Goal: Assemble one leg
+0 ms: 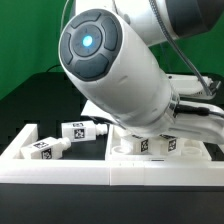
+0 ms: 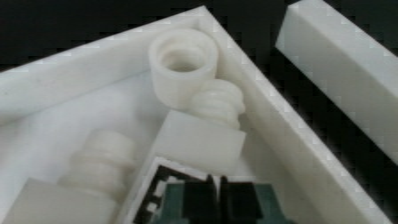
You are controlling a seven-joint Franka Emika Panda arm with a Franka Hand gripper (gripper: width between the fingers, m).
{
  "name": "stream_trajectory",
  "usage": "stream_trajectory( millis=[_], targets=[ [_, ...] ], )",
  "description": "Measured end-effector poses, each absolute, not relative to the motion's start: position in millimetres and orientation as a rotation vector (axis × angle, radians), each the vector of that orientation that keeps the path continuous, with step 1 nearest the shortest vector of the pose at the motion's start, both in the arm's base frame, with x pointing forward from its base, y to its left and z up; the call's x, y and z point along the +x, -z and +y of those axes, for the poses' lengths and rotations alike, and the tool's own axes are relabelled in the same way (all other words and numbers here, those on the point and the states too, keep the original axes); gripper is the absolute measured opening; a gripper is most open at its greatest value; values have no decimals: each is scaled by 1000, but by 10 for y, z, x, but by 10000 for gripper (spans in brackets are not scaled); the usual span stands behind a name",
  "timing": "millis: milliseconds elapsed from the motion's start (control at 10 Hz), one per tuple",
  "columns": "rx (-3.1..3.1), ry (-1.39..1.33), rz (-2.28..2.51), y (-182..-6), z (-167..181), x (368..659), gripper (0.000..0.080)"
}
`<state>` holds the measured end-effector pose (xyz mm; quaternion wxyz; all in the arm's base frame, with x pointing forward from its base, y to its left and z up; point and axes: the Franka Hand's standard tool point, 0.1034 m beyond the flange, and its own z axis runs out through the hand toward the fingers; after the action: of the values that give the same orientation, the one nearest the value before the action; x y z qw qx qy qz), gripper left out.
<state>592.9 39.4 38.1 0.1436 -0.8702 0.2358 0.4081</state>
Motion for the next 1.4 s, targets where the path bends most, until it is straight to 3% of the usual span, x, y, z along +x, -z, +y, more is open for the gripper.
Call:
stream_trajectory(
  millis=[400, 600, 700, 900, 1000, 1400],
  targets=[
    [-2507, -1179, 684, -383, 378, 5926, 1],
    [-2483, -1184, 831, -417, 302, 5948, 283],
    [-2457, -1174, 917, -419, 310, 5955, 283],
    [-2460, -1173, 905, -403, 327, 5940, 554],
    [-2461, -1170, 906, -401, 326, 5943, 629],
    [-2481, -1126, 923, -353, 385, 5941, 649]
  ],
)
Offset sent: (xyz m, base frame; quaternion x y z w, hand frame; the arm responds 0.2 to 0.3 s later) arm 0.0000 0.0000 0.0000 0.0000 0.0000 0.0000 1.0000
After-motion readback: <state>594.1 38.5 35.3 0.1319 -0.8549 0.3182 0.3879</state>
